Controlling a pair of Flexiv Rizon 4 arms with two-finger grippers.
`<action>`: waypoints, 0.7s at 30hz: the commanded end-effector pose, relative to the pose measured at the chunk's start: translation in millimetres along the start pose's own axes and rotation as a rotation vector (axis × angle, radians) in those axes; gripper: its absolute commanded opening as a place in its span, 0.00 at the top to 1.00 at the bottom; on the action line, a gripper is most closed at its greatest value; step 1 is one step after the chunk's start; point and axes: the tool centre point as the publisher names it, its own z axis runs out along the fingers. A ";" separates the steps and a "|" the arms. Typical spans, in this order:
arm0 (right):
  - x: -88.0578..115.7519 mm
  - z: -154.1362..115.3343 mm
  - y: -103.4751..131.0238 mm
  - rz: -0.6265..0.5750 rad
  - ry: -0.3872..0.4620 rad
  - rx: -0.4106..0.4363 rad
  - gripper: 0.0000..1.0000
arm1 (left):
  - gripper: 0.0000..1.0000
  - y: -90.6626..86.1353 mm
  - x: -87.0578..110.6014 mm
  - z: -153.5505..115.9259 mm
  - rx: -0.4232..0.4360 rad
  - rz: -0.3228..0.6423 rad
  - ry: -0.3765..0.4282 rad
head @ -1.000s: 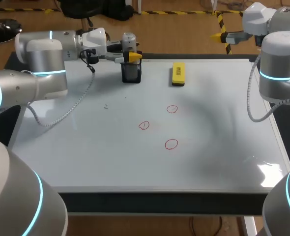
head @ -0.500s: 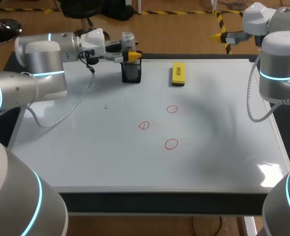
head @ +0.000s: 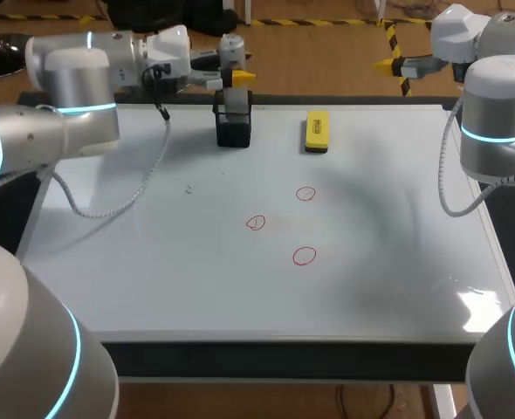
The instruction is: Pick up the inspection probe, press it on each red-marked spot on the whiteboard one by one, put down the probe, pick up the eraser, and wipe off all the red marks.
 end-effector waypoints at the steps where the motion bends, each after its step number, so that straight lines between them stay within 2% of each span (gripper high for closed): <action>1: -0.6 -0.1 0.2 0.000 0.002 0.002 0.00 | 1.00 -19.0 2.7 -1.1 -0.036 -0.003 -0.009; 10: -0.6 -0.1 0.2 0.000 0.002 0.002 0.00 | 1.00 -45.5 7.5 -1.2 -0.055 0.026 -0.006; 21: -0.6 -0.1 0.2 0.000 0.002 0.002 0.00 | 1.00 -79.4 25.2 -12.4 -0.054 0.048 -0.024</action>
